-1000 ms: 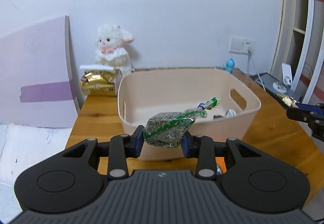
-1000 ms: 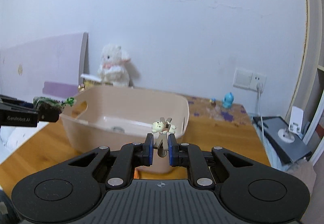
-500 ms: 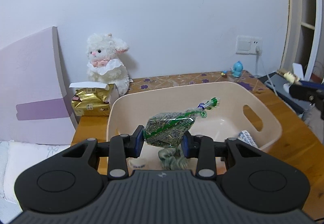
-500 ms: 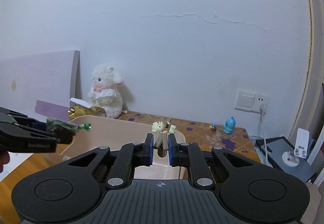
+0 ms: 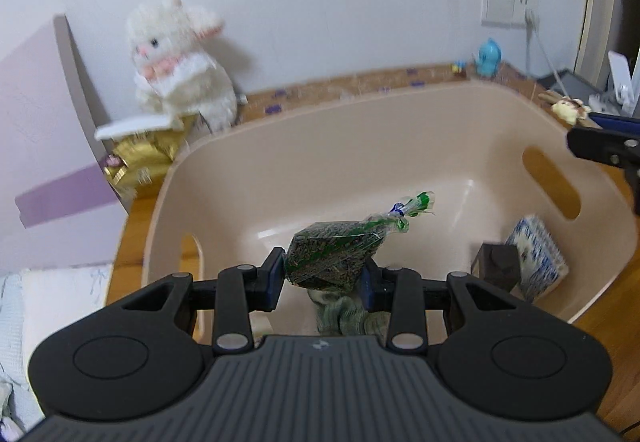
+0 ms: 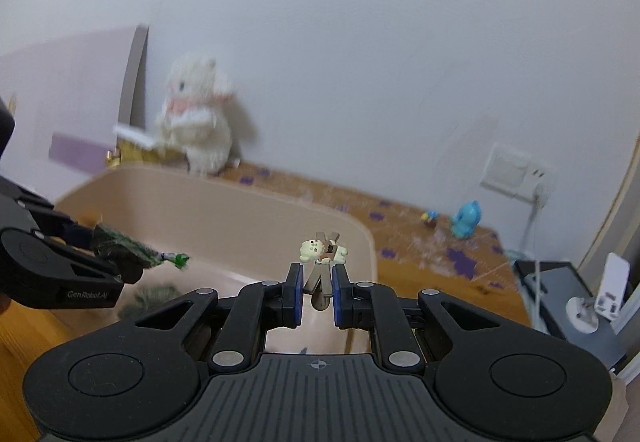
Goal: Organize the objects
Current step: 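Drop the snack bag into the basket with left tool while right tool drops the keychain, then grasp the small dark box with left tool while right tool grasps the orange cloth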
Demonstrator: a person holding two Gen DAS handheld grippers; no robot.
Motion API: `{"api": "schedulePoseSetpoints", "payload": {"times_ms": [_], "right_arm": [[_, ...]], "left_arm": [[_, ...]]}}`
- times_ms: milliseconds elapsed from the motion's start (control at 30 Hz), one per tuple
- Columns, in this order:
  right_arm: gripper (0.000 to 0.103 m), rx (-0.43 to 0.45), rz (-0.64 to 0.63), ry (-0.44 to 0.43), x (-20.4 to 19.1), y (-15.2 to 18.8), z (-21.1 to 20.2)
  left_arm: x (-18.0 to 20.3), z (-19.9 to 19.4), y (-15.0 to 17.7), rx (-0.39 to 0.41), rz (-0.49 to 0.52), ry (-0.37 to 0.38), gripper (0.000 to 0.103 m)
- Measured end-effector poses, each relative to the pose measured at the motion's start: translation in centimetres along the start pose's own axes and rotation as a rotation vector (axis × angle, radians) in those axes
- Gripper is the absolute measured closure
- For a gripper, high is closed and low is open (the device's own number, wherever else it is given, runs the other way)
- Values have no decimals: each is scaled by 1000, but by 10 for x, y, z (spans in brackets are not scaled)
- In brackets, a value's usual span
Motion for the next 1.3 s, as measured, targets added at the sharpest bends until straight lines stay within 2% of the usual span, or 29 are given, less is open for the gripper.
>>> {"api": "schedulePoseSetpoints", "payload": {"times_ms": [200,400,433,500,533,567,633,733,900,967,1300], "right_arm": [[89,-131,13,-98,-9,7,30],[88,-197,9,-107,-13,12,42],[76,-201,14,-104,-13,13,41],[60,-199,20,-103,-12,13,39],[46,-196,22,-100,-11,12,39],[38,-187,22,-98,-11,12,36],[36,-182,21,-93,-11,9,34],[26,-177,29,-92,-9,6,30],[21,-166,48,-95,-5,5,22],[16,-152,54,-91,-3,3,17],[13,-73,72,-78,0,-1,-23]], "left_arm": [[-1,17,7,-76,8,-2,63],[-4,22,7,-113,-9,5,61],[-6,21,7,-113,-17,4,59],[-7,20,5,-115,-31,1,48],[-8,19,4,-113,-42,5,39],[-9,17,3,-110,-53,12,32],[-10,15,3,-107,-64,17,27],[-9,13,3,-106,-65,12,25],[-9,7,4,-92,-77,11,19],[-9,2,3,-79,-80,9,18],[-13,-35,5,-10,-99,4,18]]}}
Point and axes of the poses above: each gripper's, at about its wrist camera, not at the fingertips, and z roughly the way its jaws point, x to its right, y to its underside, the point moved 3 cm from there along z, roughly the way its jaws point, and after that the axes turned 3 degrees about -z, right-handed, at the moved point
